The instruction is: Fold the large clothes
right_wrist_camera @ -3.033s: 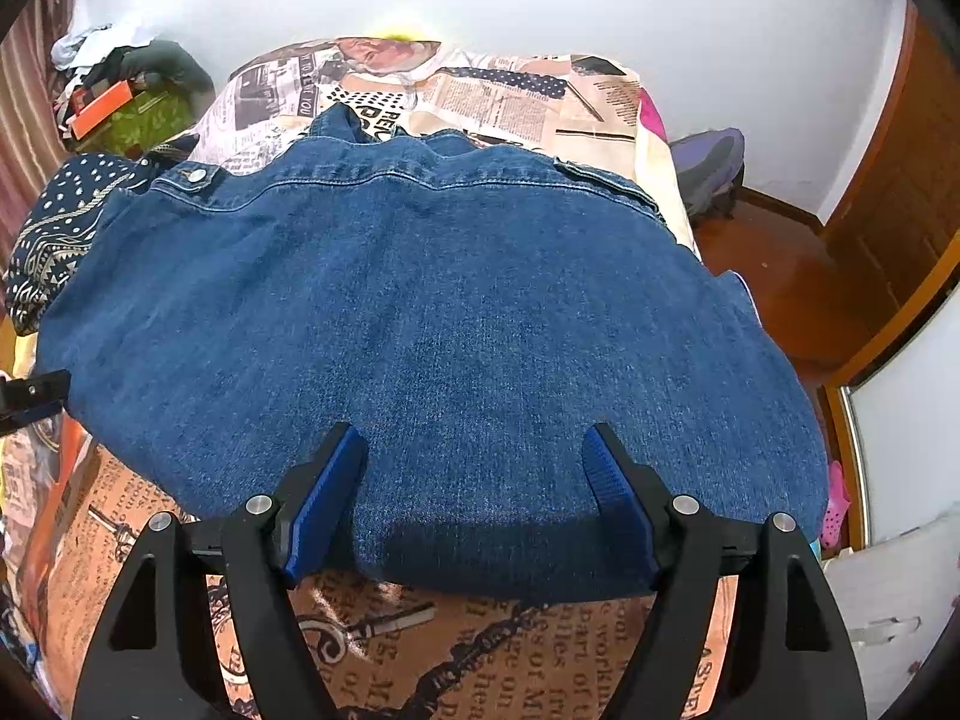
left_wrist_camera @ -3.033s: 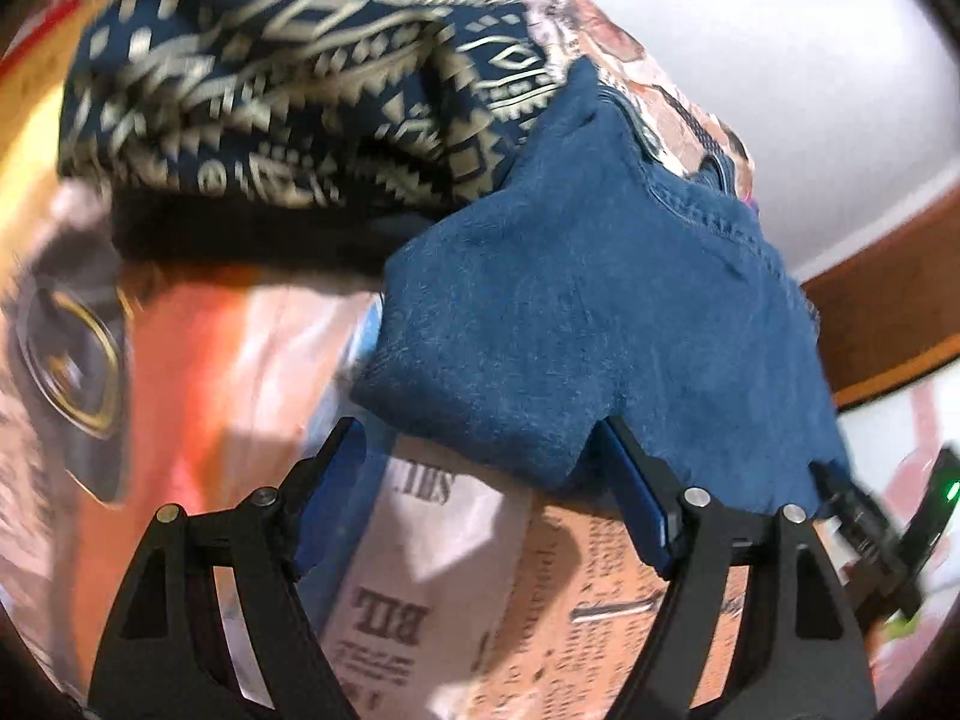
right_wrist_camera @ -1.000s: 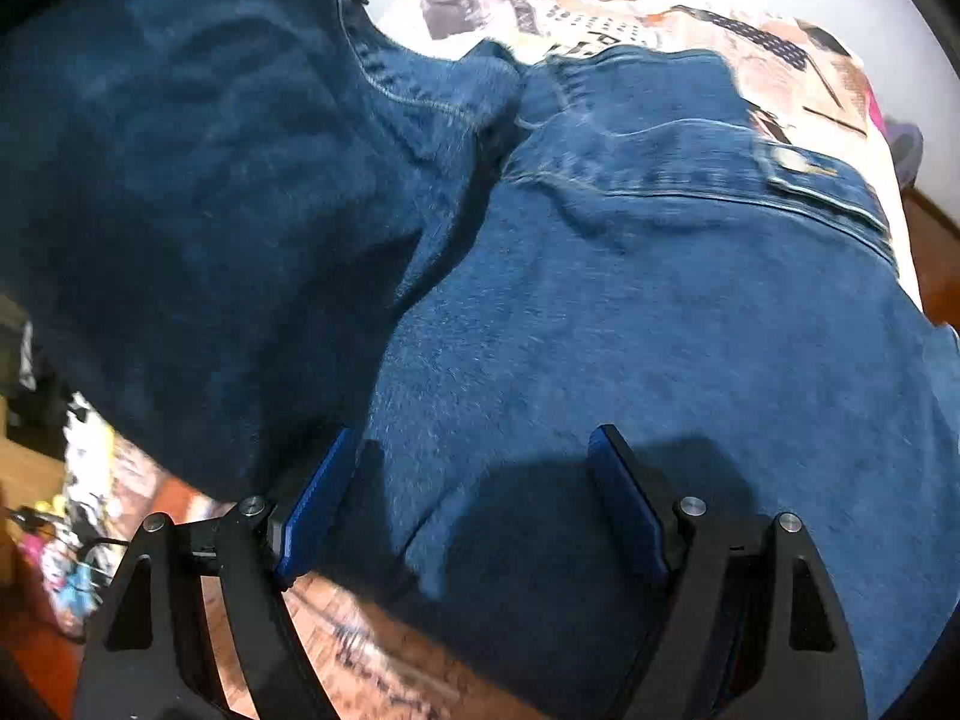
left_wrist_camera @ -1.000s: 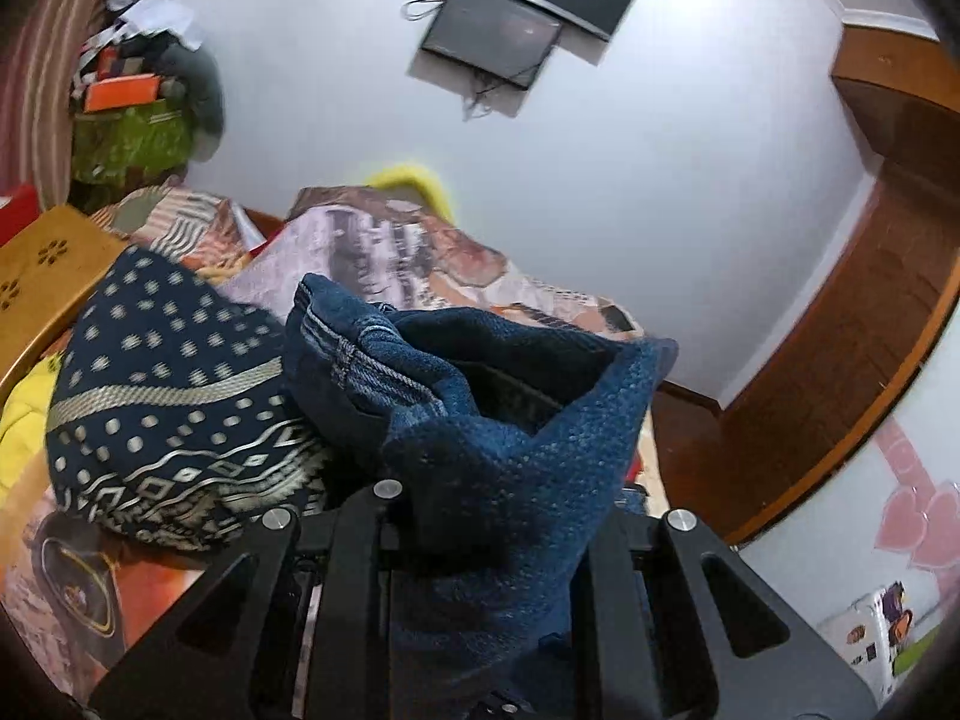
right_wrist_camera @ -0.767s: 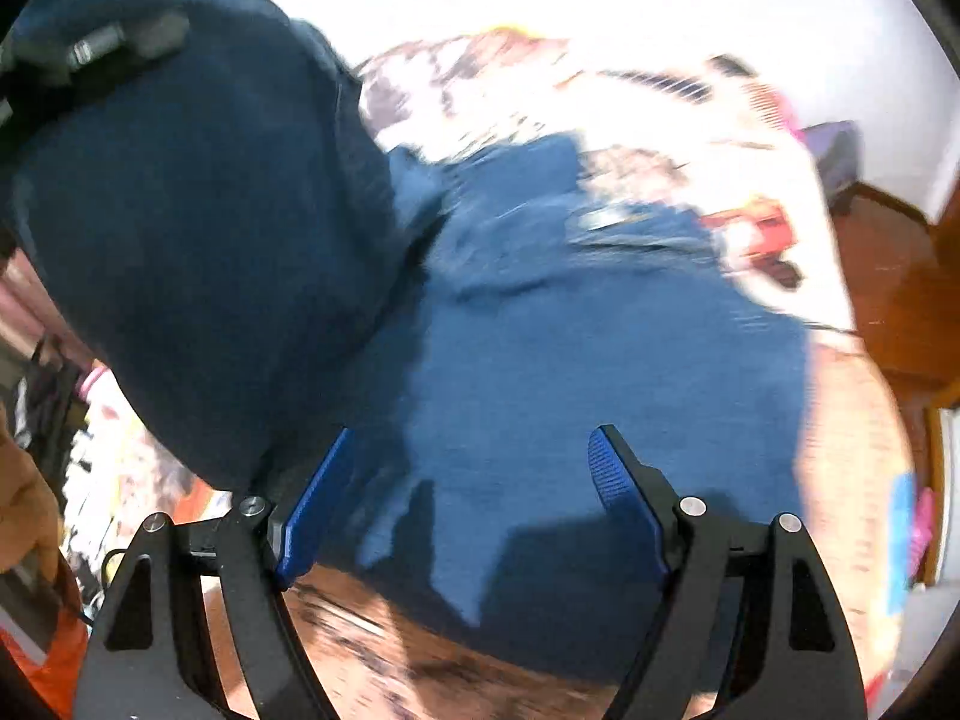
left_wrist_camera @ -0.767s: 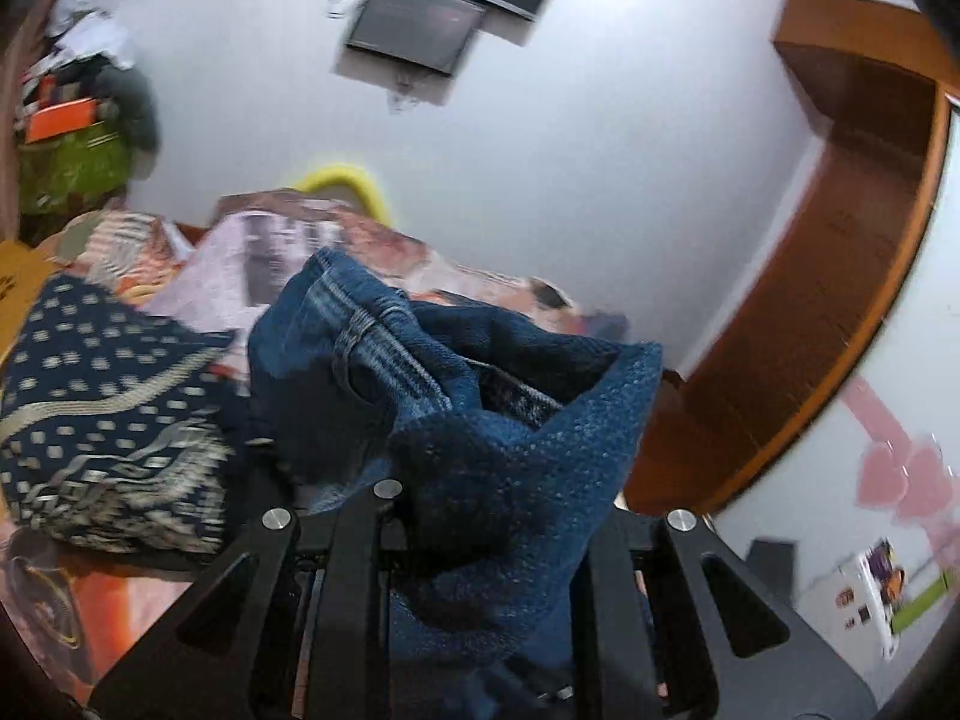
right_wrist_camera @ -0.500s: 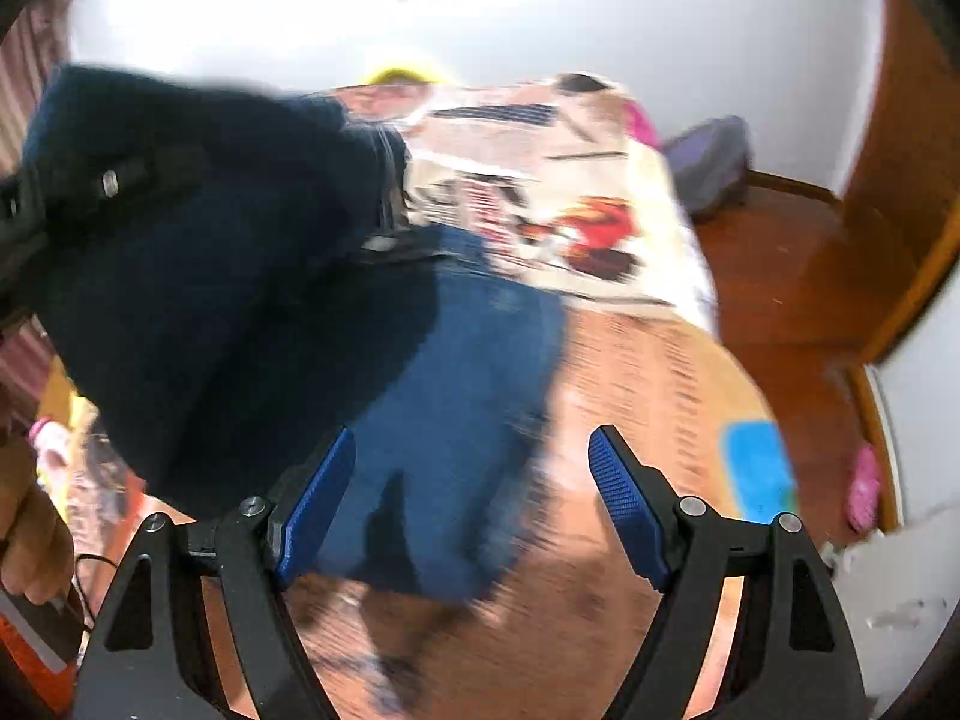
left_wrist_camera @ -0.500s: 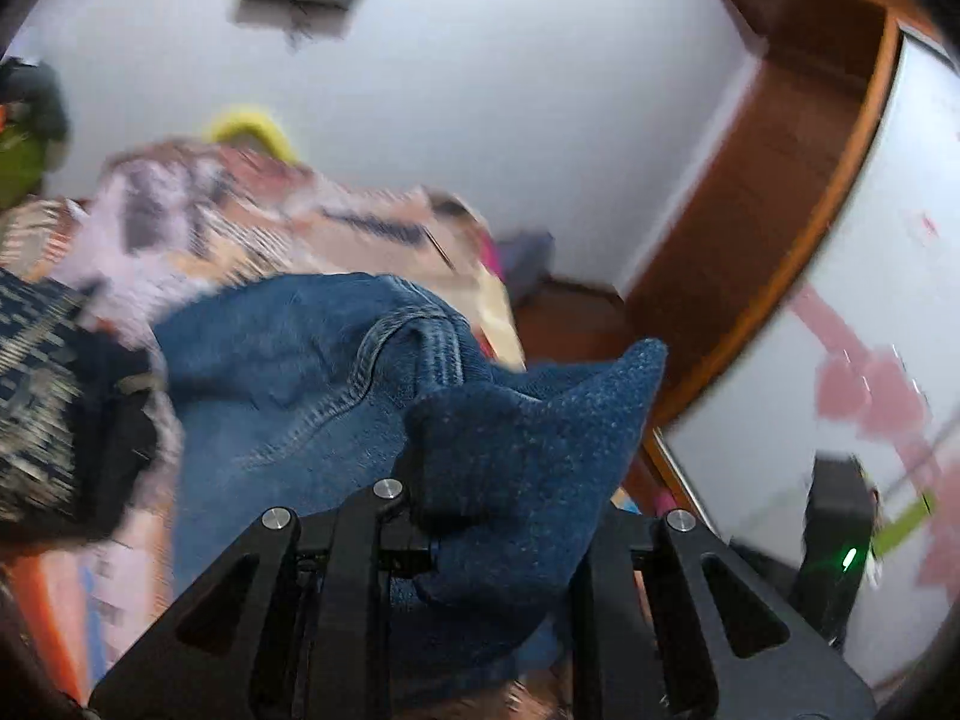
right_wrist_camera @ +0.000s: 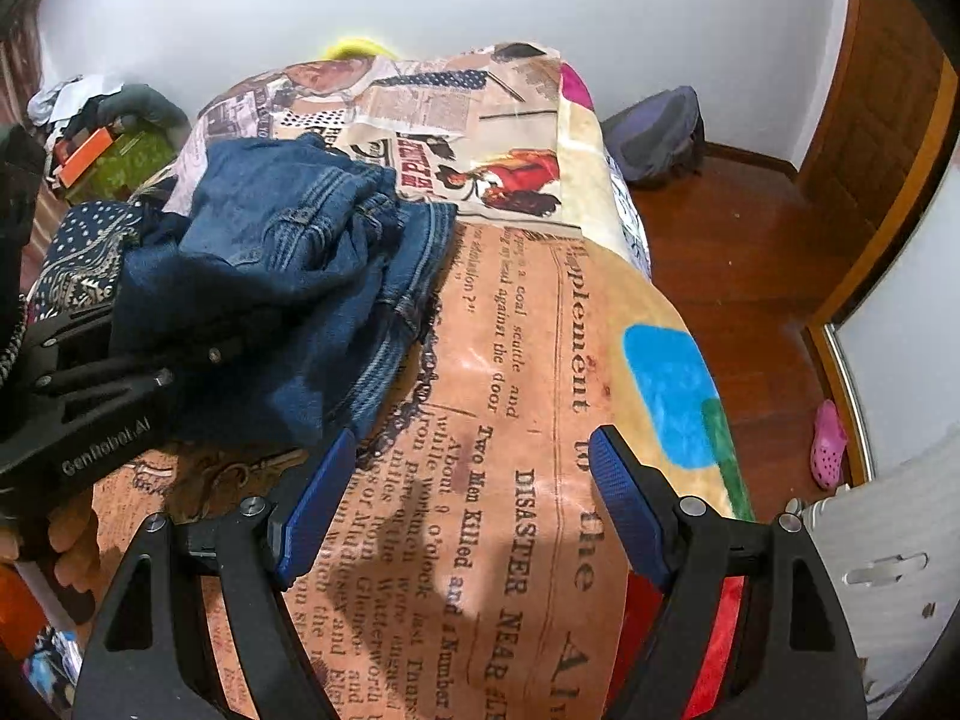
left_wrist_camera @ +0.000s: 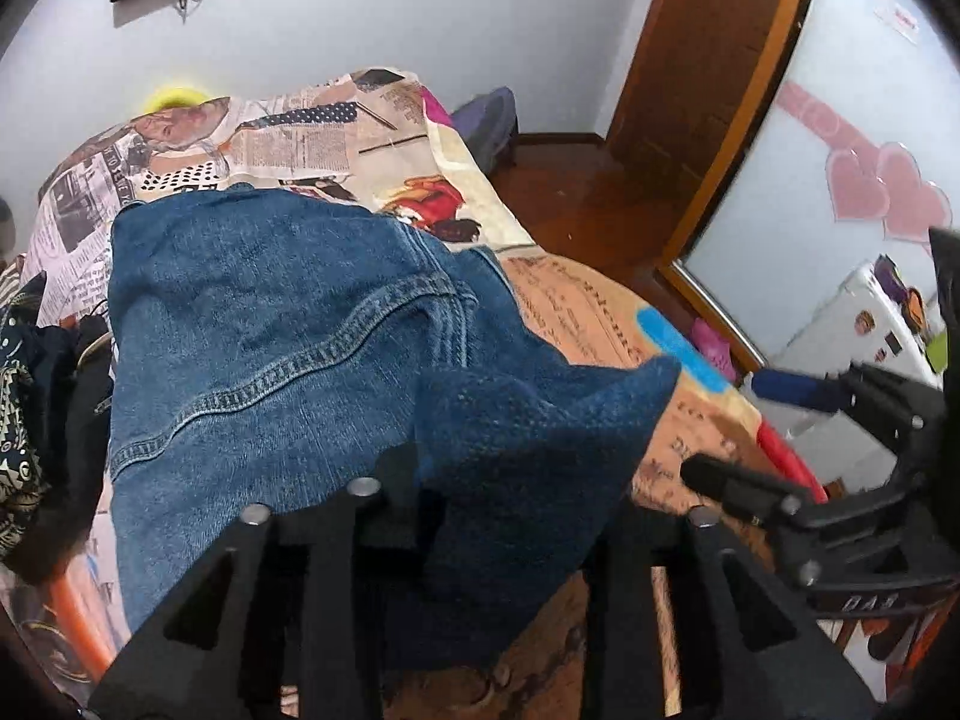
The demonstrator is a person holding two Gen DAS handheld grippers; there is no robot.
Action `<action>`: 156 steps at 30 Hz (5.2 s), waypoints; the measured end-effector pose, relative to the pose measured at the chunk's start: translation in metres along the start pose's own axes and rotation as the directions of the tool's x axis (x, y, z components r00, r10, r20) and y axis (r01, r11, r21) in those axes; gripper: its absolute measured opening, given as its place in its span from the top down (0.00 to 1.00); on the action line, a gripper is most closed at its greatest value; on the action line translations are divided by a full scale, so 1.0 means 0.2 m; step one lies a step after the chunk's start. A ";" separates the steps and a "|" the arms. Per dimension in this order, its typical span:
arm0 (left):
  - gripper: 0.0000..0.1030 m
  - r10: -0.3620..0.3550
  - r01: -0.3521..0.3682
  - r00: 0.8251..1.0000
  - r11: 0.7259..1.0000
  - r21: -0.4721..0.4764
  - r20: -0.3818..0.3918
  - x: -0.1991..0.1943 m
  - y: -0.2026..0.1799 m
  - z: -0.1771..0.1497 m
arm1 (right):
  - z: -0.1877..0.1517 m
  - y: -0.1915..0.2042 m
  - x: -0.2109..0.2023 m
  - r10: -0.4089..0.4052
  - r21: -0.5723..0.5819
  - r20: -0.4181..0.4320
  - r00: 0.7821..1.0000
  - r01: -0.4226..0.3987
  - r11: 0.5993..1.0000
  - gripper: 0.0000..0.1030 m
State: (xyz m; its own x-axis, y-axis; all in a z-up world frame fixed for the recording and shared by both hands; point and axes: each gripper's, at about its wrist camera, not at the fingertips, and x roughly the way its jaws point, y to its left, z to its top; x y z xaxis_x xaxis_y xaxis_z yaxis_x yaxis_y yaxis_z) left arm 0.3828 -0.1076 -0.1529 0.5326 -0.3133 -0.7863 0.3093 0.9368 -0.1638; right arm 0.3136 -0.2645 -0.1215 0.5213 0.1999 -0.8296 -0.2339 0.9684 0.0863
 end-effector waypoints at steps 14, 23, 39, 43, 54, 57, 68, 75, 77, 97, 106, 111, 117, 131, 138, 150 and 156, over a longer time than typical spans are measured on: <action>0.29 -0.012 0.015 0.990 1.000 -0.018 0.140 -0.48 0.16 0.00 | 0.10 0.20 -0.19 0.075 -0.081 0.132 0.988 -0.065 0.995 0.25; 0.20 0.168 -0.151 0.975 0.981 -0.120 0.146 -0.53 0.50 -0.05 | 0.23 0.35 -0.15 0.150 -0.125 0.144 0.978 -0.132 0.983 0.25; 0.18 0.158 -0.161 0.987 0.967 -0.197 -0.030 -0.23 0.69 -0.33 | 0.15 0.30 0.12 0.084 -0.139 -0.041 0.996 -0.089 0.986 0.24; 0.18 0.203 -0.204 0.979 0.961 -0.187 -0.022 -0.26 0.72 -0.29 | 0.21 0.34 0.10 0.090 -0.154 -0.026 0.996 -0.093 0.984 0.24; 0.18 0.100 -0.121 0.991 0.948 -0.293 -0.084 -0.14 0.95 -0.18 | 0.39 0.39 0.34 0.138 -0.161 -0.130 0.982 -0.159 0.974 0.24; 0.18 0.002 -0.042 0.993 0.938 -0.345 -0.115 -0.05 0.99 -0.19 | 0.39 0.33 0.42 0.123 -0.127 -0.168 0.978 -0.146 0.981 0.24; 0.18 -0.265 0.176 0.959 0.840 -0.513 -0.104 0.21 1.09 -0.15 | 0.39 0.07 0.63 0.350 0.160 -0.221 0.910 -0.320 0.934 0.09; 0.18 -0.328 0.233 0.940 0.814 -0.532 -0.090 0.30 1.12 -0.07 | 0.46 0.08 0.68 0.380 0.156 -0.236 0.894 -0.351 0.923 0.01; 0.18 -0.353 0.256 0.933 0.789 -0.559 -0.071 0.33 1.14 -0.06 | 0.48 0.08 0.68 0.384 0.152 -0.230 0.894 -0.357 0.922 0.01; 0.72 -0.260 0.236 0.966 0.863 -0.446 0.008 -0.11 0.93 0.08 | 0.51 0.21 0.32 0.464 0.127 -0.145 0.874 -0.448 0.885 0.71; 0.74 -0.142 0.185 0.978 0.927 -0.326 0.152 -0.68 0.93 0.19 | 0.64 0.43 0.03 0.482 0.012 -0.031 0.876 -0.482 0.876 0.72; 0.74 -0.070 0.148 0.969 0.932 -0.330 0.237 -0.98 1.11 0.19 | 0.75 0.68 -0.09 0.529 -0.076 0.025 0.848 -0.526 0.847 0.72; 0.74 0.032 0.074 0.958 0.933 -0.353 0.285 -1.25 1.36 0.14 | 0.86 0.98 -0.10 0.595 -0.163 0.061 0.801 -0.580 0.798 0.72; 0.74 0.151 -0.030 0.968 0.866 -0.500 0.202 -1.17 1.99 0.03 | 0.96 1.44 0.35 0.644 -0.119 -0.042 0.764 -0.643 0.756 0.72; 0.72 0.133 -0.040 0.985 0.796 -0.604 0.109 -0.88 2.28 -0.08 | 0.97 1.57 0.68 0.575 -0.066 -0.117 0.809 -0.584 0.809 0.72; 0.49 0.235 -0.200 0.972 0.824 -0.530 0.000 -0.74 2.25 -0.13 | 0.87 1.63 0.81 0.376 -0.183 -0.142 0.916 -0.398 0.899 0.57; 0.42 0.321 -0.288 0.947 0.844 -0.453 -0.006 -0.87 2.05 -0.19 | 0.76 1.58 0.72 0.320 -0.254 -0.140 0.937 -0.346 0.903 0.57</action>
State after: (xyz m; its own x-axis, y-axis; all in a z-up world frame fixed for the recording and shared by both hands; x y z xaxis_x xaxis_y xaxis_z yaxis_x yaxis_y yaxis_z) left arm 0.3861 0.3373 -0.1061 0.5990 0.0045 -0.8008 -0.2496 0.9512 -0.1813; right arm 0.4389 0.0931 -0.1294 0.2990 0.4763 -0.8269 -0.6004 0.7674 0.2249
